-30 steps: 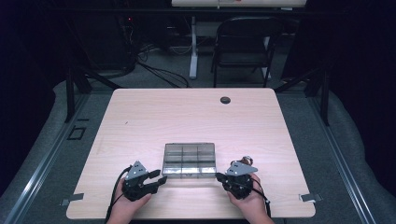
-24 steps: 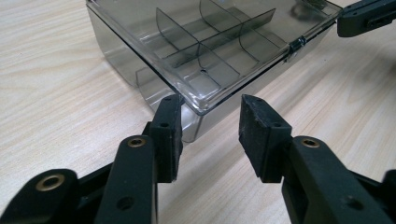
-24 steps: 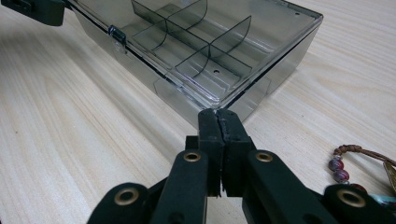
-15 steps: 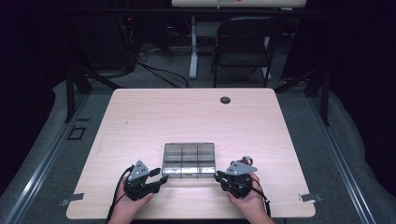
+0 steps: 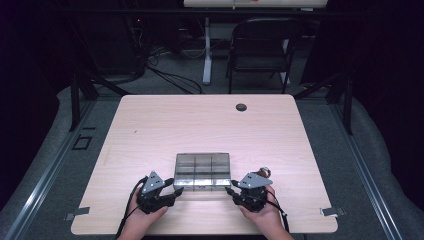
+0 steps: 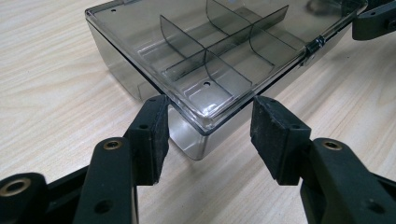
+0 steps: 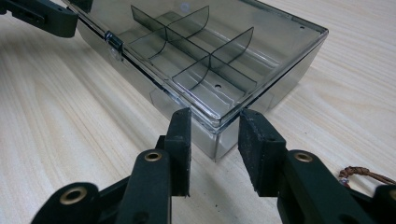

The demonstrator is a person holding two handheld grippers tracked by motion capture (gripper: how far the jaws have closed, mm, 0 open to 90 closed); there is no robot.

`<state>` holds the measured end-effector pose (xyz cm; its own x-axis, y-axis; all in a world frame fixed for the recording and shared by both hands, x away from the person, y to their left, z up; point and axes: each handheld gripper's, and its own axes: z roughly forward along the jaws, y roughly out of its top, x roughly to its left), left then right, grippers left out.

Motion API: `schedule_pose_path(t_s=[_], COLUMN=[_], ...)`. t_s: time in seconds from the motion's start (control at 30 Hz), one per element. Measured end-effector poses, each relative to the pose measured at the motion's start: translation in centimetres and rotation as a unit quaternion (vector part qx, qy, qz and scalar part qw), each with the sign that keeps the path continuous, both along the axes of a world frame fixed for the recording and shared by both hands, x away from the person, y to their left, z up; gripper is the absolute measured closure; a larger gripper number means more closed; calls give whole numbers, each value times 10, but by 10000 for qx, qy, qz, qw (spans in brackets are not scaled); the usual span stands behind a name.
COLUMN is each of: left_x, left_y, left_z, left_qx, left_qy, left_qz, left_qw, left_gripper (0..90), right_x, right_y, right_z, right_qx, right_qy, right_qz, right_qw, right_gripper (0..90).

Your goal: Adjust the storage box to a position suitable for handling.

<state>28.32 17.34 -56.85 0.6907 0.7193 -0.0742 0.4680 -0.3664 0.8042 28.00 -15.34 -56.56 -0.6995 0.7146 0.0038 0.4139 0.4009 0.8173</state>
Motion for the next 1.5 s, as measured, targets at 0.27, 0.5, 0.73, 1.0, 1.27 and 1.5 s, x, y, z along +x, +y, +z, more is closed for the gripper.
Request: schedule_pose_path(t_s=[0.27, 0.5, 0.73, 1.0, 1.27, 1.5], left_x=[-1, -3, -2, -2, -3, -2], left_y=[1, -3, -7, -8, -7, -6], left_z=[0, 0, -2, -1, -1, -1], left_qx=[-253, 43, 160, 81, -31, -90], left_qy=[141, -38, -125, -101, -24, 21], left_qz=[118, 196, 259, 338, 406, 422], left_qw=[9995, 9998, 9995, 9993, 9992, 9991], left_gripper=[501, 524, 474, 485, 495, 511], right_x=[0, -1, 0, 0, 0, 0], right_y=[0, 0, 2, 3, 2, 1], right_z=[0, 0, -2, -1, -1, 0], right_qx=[45, 29, -2, 3, 88, 170], right_qy=[7, -3, -52, -75, -23, -39], right_qz=[-125, -101, -87, -119, -176, -172], right_qw=[9999, 9999, 9999, 9999, 9998, 9997], right_gripper=[676, 709, 656, 660, 682, 707])
